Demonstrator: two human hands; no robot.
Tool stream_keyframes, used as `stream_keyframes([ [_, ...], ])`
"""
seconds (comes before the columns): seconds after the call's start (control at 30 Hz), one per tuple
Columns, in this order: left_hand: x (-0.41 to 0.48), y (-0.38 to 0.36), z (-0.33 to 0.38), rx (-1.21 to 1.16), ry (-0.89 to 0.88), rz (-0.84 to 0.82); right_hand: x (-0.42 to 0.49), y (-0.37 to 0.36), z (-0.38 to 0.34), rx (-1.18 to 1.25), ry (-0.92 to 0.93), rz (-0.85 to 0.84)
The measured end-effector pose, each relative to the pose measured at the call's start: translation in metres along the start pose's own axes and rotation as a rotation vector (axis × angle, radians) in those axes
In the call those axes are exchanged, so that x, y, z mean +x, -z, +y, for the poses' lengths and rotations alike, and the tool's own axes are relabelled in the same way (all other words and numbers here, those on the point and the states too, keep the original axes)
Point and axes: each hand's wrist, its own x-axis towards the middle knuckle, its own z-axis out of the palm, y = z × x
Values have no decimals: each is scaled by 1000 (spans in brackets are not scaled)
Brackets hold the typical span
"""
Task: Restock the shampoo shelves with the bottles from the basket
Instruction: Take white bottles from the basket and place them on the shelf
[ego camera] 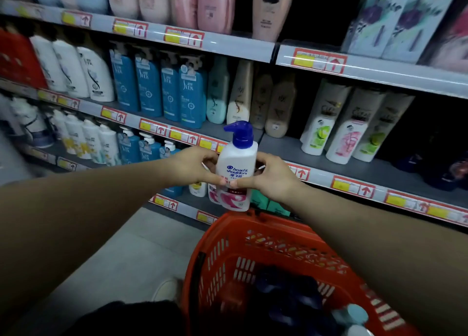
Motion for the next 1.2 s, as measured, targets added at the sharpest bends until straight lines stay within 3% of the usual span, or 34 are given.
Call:
stream_keyframes([
  [0.4,73,-28,-135,-109,195,200,132,-98,74,-18,-135,-73],
  [0.6,108,-53,-186,-201,260,212,171,-129,122,22,-257,-109],
  [0.8,140,-77,-203,-306,251,290,201,-139,151,5,-322,-58],
  [1.2,158,-97,-209,-272,265,281,195,-139,154,-124,-334,44],
])
